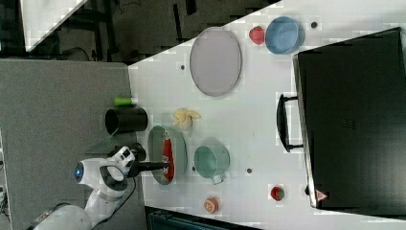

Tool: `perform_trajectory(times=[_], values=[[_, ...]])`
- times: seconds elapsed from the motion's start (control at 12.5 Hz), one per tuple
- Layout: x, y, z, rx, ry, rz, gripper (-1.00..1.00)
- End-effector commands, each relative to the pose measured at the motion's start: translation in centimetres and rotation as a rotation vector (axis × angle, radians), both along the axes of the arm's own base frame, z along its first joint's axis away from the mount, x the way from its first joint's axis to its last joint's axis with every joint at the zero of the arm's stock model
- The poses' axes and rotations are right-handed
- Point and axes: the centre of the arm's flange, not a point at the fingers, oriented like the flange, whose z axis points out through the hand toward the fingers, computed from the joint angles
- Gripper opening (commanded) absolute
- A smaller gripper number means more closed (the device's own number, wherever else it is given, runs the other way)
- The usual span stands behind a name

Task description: Pick ketchup from strainer and place it on the table

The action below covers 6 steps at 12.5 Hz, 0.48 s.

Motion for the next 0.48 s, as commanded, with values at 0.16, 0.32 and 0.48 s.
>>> perform_trajectory(times=[0.16,0.32,0.48], values=[[-0.5,0.7,-1.5,-0.009,-0.014,-0.077,1.0],[-0.2,0.7,-2.6,-0.014,-0.022,-0.073,1.0],[0.2,0.8,-3.5,-0.021,-0.016,-0.077,0.91]])
